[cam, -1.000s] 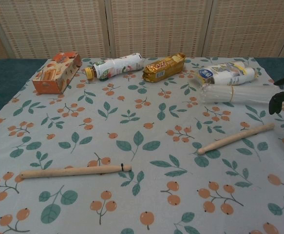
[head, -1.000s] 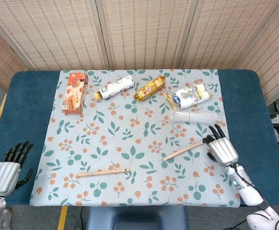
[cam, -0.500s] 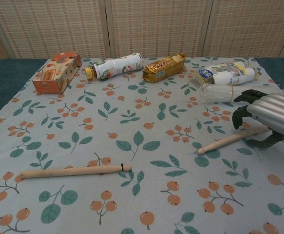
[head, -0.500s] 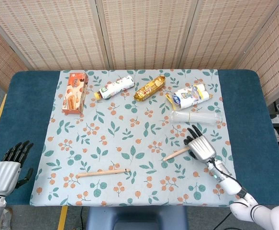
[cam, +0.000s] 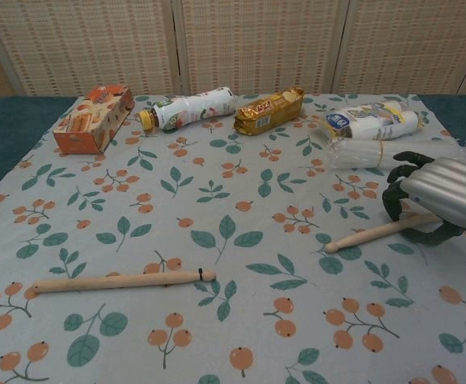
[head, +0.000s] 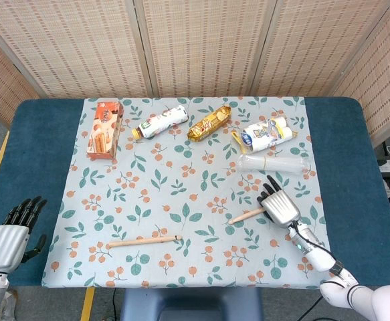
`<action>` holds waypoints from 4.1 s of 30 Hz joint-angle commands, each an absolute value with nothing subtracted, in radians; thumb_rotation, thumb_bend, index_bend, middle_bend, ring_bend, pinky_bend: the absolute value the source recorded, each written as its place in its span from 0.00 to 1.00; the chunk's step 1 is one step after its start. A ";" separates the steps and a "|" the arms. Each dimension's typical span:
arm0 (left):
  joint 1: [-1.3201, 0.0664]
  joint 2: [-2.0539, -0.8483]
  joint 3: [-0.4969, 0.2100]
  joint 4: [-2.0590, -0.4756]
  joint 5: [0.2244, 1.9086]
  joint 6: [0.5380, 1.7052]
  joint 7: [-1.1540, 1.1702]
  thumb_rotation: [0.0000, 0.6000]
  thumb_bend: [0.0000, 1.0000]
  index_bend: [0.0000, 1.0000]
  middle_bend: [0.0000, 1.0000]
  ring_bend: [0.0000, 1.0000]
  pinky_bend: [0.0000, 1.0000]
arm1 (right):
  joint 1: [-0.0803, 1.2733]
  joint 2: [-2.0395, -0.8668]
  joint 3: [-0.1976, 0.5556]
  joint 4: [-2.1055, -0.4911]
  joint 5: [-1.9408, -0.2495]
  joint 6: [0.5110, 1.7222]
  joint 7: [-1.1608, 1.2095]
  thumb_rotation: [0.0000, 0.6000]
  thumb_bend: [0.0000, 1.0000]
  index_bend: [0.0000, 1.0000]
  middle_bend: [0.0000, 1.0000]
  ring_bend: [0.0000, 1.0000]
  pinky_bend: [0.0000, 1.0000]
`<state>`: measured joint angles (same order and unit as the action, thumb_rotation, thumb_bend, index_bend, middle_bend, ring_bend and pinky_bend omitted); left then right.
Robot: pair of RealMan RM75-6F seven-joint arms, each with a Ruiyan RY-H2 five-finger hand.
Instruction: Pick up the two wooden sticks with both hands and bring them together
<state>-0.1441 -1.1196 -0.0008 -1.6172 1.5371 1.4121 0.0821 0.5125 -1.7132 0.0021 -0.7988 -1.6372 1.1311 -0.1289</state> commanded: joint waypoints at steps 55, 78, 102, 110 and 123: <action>-0.296 -1.555 0.026 -1.593 1.515 1.155 0.692 1.00 0.46 0.19 0.30 0.17 0.17 | 0.515 -1.312 0.189 -1.458 -1.416 1.210 -0.113 1.00 0.50 0.89 0.73 0.60 0.18; -0.319 -1.655 0.030 -1.496 1.438 1.146 0.830 1.00 0.46 0.31 0.44 0.27 0.20 | 0.515 -1.303 0.180 -1.429 -1.404 1.196 -0.098 1.00 0.50 0.88 0.73 0.60 0.18; -0.350 -1.683 0.033 -1.377 1.499 1.192 0.730 1.00 0.57 0.58 0.67 0.41 0.26 | 0.510 -1.306 0.171 -1.425 -1.400 1.196 -0.096 1.00 0.50 0.88 0.73 0.60 0.18; -0.389 -1.656 -0.018 -1.331 1.521 1.205 0.546 1.00 0.69 0.65 0.74 0.47 0.29 | 0.513 -1.334 0.165 -1.408 -1.390 1.175 -0.056 1.00 0.50 0.88 0.73 0.60 0.18; -0.459 -1.592 -0.124 -1.425 1.452 1.176 0.504 1.00 0.80 0.73 0.84 0.54 0.34 | 0.546 -1.442 0.174 -1.402 -1.388 1.122 0.119 1.00 0.52 0.88 0.73 0.61 0.18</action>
